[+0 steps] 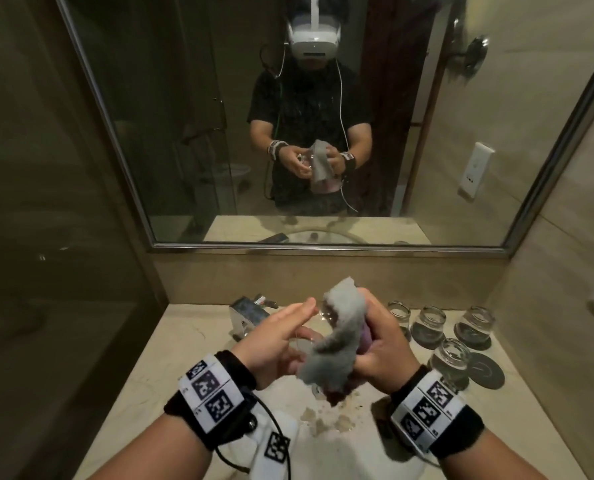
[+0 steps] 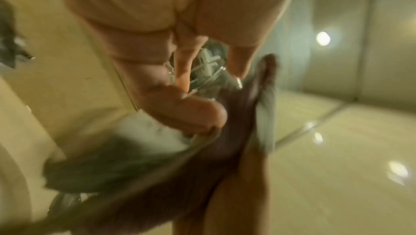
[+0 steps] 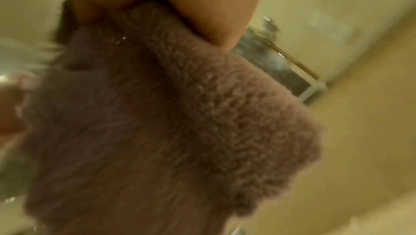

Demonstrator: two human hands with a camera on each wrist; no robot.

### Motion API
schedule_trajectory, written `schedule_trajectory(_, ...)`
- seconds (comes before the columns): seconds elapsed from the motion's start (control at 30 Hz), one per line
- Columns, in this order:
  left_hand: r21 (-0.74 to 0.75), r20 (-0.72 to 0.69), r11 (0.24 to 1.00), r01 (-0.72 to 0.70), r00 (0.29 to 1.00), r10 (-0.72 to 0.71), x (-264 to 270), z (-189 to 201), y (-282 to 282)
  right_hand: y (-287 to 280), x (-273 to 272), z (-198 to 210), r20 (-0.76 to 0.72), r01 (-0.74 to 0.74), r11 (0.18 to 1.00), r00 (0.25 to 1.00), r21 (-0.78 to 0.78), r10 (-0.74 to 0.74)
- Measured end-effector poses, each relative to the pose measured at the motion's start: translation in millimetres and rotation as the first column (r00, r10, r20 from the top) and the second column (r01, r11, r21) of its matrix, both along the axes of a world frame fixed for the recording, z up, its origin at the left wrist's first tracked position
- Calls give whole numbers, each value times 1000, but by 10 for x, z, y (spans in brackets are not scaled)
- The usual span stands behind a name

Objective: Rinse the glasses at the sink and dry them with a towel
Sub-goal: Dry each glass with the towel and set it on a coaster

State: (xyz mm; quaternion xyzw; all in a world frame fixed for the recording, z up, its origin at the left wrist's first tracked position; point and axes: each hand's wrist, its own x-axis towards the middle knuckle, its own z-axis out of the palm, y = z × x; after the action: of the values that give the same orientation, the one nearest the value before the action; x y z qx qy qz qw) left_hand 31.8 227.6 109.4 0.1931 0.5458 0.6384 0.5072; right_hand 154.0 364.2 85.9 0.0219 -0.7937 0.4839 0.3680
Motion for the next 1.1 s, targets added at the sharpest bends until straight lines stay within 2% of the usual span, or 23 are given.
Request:
schedule_trajectory(0.07,62,-47,996,62,997,-59,-55,-4,-41,57,16,67,59,-35,991,998,132,28)
schedule_trajectory(0.13,66,-275,991,117,957,-94,-62,28,-76,58,28,140,168,-71,997,984,21,67)
schedule_trajectory(0.2,41,-609,986,162,786,-103,-45,50,-109,77,64,186,264,-140,957,942,-253,207)
schedule_trajectory(0.27,117,-802,976,185,597,-17,-7,61,-138,94,75,196,270,-128,868,920,-479,285)
schedule_trajectory(0.33,192,-895,956,222,438,78,9,22,-148,76,39,181,183,-114,695,923,-710,338)
schedule_trajectory(0.4,199,-938,955,220,327,120,32,-30,-130,31,-18,157,12,-170,391,907,-904,422)
schedule_trajectory(0.47,213,-944,962,168,288,159,64,-75,-97,-19,-62,148,-133,-205,121,889,-971,438)
schedule_trajectory(0.5,225,-937,964,141,303,174,79,-98,-83,-40,-83,135,-186,-224,41,887,-974,421)
schedule_trajectory(0.53,231,-919,966,114,353,179,107,-95,-70,-41,-111,74,-200,-230,42,910,-972,362)
schedule_trajectory(0.57,226,-889,971,75,423,174,138,-95,-52,-57,-127,28,-170,-209,118,945,-971,279)
schedule_trajectory(0.6,207,-840,978,29,518,162,171,-85,-30,-71,-126,-6,-109,-149,244,979,-958,171)
schedule_trajectory(0.63,183,-740,983,-14,656,147,196,-64,-13,-86,-117,-16,-63,-84,394,996,-915,68)
schedule_trajectory(0.7,156,-349,986,-66,930,118,196,-31,5,-80,-83,-28,-59,-2,724,997,-690,-54)
schedule_trajectory(0.73,136,-135,988,-69,987,88,170,-17,4,-55,-59,-26,-94,1,867,994,-498,-55)
schedule_trajectory(0.77,101,1,994,-48,999,48,136,-4,-12,-42,-25,-3,-123,-20,964,992,-266,-13)
schedule_trajectory(0.83,43,58,999,20,998,-22,84,28,-50,16,-2,6,-131,19,994,991,109,-5)
schedule_trajectory(0.87,54,44,998,42,998,-44,85,46,-62,45,-6,0,-139,50,984,990,168,-26)
schedule_trajectory(0.93,110,-108,994,28,994,-16,114,54,-51,41,-36,39,-168,70,995,984,68,-57)
schedule_trajectory(0.97,138,-299,990,21,954,21,140,53,-50,15,-61,82,-159,57,997,985,-53,-65)
schedule_trajectory(1.0,161,-527,987,26,848,64,155,35,-51,-8,-93,123,-119,60,973,989,-222,-88)
schedule_trajectory(1.03,190,-727,981,44,678,111,157,1,-53,-12,-124,160,-43,66,901,995,-428,-94)
schedule_trajectory(1.07,213,-856,974,80,496,147,146,-34,-58,10,-145,171,51,79,782,997,-618,-60)
schedule_trajectory(1.1,221,-926,967,125,339,168,126,-61,-67,22,-162,189,122,55,648,991,-760,59)
